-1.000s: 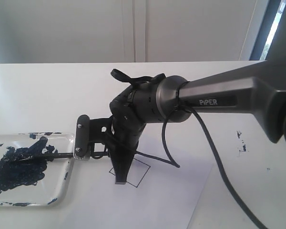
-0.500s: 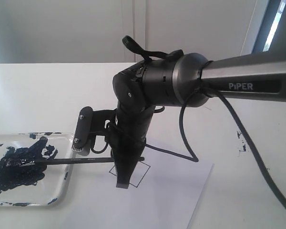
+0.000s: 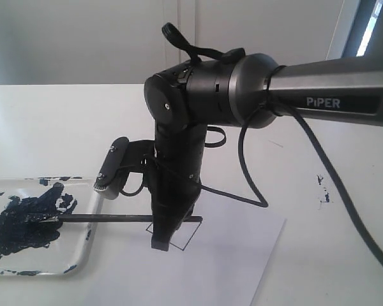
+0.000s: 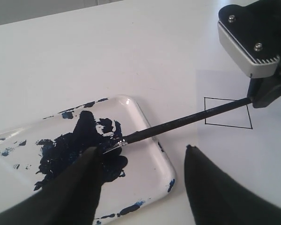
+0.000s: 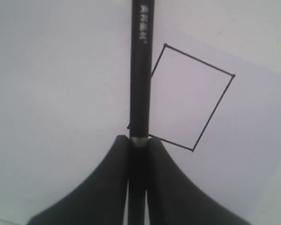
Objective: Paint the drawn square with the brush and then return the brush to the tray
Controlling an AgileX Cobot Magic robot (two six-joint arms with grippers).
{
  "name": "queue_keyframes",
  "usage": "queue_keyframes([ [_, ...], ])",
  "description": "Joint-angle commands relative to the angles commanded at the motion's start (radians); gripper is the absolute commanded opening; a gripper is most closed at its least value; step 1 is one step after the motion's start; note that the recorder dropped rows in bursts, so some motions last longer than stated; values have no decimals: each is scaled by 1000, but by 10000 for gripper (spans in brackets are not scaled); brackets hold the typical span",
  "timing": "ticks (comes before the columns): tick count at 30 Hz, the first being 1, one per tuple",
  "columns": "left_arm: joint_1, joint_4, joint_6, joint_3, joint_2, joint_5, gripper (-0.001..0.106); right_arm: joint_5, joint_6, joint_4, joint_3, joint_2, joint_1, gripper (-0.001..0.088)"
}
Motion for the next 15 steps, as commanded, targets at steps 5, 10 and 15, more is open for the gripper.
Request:
queue_keyframes([
  [5,0,0,0,0,0,0,571,42,-15,33,-2,0,0,0],
  [10,0,0,0,0,0,0,571,-10,-23,31,-3,0,0,0],
  [15,0,0,0,0,0,0,571,2,59,-35,-3,2,0,0],
])
